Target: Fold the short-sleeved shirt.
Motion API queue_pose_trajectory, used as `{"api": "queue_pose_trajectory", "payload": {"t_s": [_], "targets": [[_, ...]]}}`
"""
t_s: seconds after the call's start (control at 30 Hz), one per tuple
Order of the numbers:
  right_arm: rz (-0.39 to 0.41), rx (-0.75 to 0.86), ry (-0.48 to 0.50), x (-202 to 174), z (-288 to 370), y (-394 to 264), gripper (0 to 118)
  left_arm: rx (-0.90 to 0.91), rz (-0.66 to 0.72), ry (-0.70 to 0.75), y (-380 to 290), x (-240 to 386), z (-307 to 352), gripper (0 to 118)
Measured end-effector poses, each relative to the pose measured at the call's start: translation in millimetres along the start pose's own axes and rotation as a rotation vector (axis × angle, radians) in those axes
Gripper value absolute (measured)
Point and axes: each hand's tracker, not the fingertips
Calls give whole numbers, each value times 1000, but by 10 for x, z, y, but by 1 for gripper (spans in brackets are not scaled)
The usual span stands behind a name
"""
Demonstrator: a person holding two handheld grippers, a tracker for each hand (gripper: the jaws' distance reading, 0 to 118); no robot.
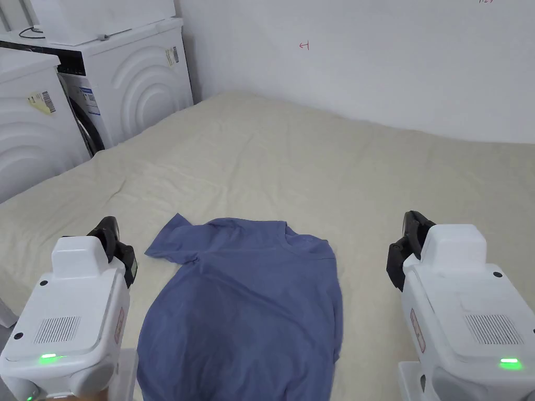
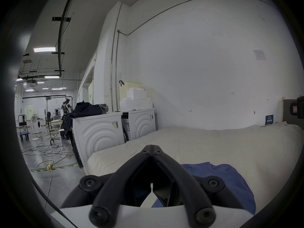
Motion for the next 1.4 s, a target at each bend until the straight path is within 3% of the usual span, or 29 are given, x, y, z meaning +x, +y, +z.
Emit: {"api": "queue_pose_trajectory", "payload": {"t_s": [0.3,0.4,0.47,0.57,0.63,0.7,0.77,0.93,1.2,1.27,1.37,1.4], "targets": [[2,-14,-32,144,-21,-23,1,-225,-4,-164,-8,343,-431,1],[1,-19,-45,201,-46,-36,1,-348,0,-214,-60,514,-677,8],[2,-26,-53,240,-67,-50,1,-445,3,-244,-158,603,-950,20],[8,-39,-64,298,-100,-79,1,-597,27,-285,-233,835,-1144,58],[12,-46,-73,341,-115,-105,1,-687,61,-297,-357,955,-1311,67],[12,-56,-83,395,-130,-134,1,-772,77,-319,-502,1086,-1434,87],[10,-67,-95,451,-141,-172,1,-850,75,-319,-663,1227,-1568,92],[18,-99,-120,580,-155,-266,1,-1012,39,-294,-1106,1501,-1831,92],[10,-138,-151,769,-144,-391,1,-1149,-21,-242,-1399,1746,-1710,87],[7,-145,-157,801,-135,-412,1,-1145,-31,-236,-1350,1754,-1721,74],[-1,-153,-162,840,-114,-433,1,-1149,-37,-271,-1160,1809,-1587,31],[-4,-154,-163,851,-105,-436,1,-1139,-61,-283,-1146,1836,-1557,8]]}}
